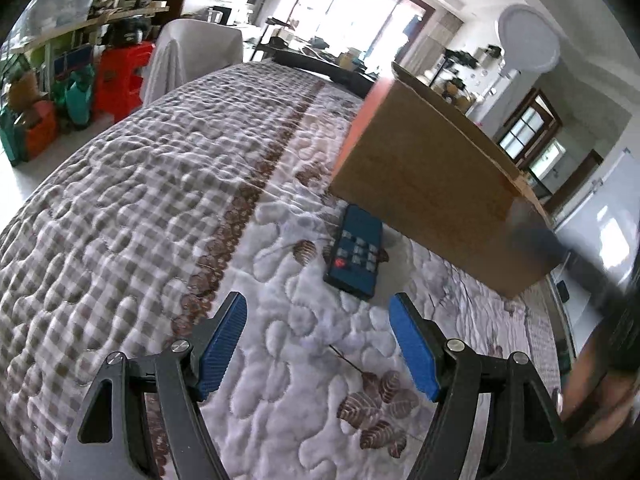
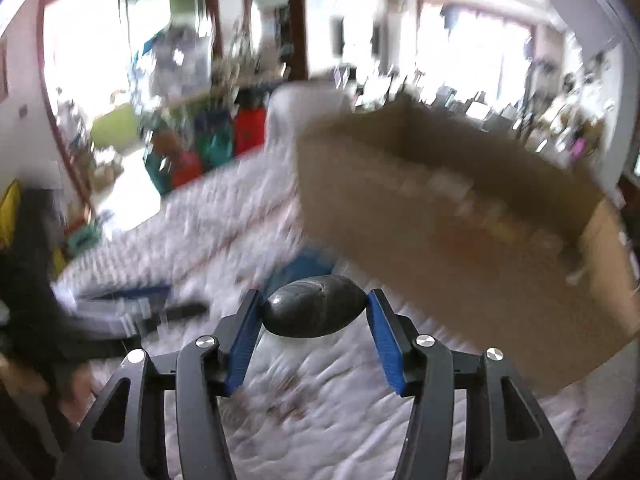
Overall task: Organize objects
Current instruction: 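Drop the black stone into the box from the right gripper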
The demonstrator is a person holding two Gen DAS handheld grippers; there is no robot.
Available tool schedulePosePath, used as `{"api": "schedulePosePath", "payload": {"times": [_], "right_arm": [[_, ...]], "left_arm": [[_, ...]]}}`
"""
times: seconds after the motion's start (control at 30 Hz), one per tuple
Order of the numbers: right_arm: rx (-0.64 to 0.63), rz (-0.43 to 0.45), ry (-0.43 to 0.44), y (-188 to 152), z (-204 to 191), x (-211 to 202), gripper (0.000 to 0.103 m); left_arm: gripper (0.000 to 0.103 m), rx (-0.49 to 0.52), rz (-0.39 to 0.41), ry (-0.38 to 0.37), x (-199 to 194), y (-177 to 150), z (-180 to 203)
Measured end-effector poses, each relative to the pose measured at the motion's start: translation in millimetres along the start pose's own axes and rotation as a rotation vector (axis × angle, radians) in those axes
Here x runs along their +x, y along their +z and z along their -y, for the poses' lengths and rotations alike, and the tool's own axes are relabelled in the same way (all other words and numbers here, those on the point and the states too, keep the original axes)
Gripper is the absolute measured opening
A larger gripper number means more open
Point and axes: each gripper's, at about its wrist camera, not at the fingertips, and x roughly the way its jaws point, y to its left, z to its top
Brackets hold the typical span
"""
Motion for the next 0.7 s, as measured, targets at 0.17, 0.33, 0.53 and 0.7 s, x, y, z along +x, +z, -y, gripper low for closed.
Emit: {"api": "schedulePosePath", "payload": {"times": [0.17, 0.33, 0.53, 0.7], "right_arm": [[0.192, -0.042, -0.110, 50, 82, 15, 0.103], [0.344, -0.149, -0.144, 54, 132, 60, 0.103], [0.345, -0.208, -0.221, 45, 146, 76, 0.103], [0.387, -0.097, -0.195, 50, 142, 41, 0.103]], "left_arm": [[0.074, 0.053, -0.033, 0.016, 8, -7, 11], [0.074, 0.089, -0.055, 0.033, 15, -11, 18], [0.074, 0.079, -0.059, 0.031, 17, -10, 16], [0.074, 0.072, -0.057, 0.028, 17, -9, 14]]}}
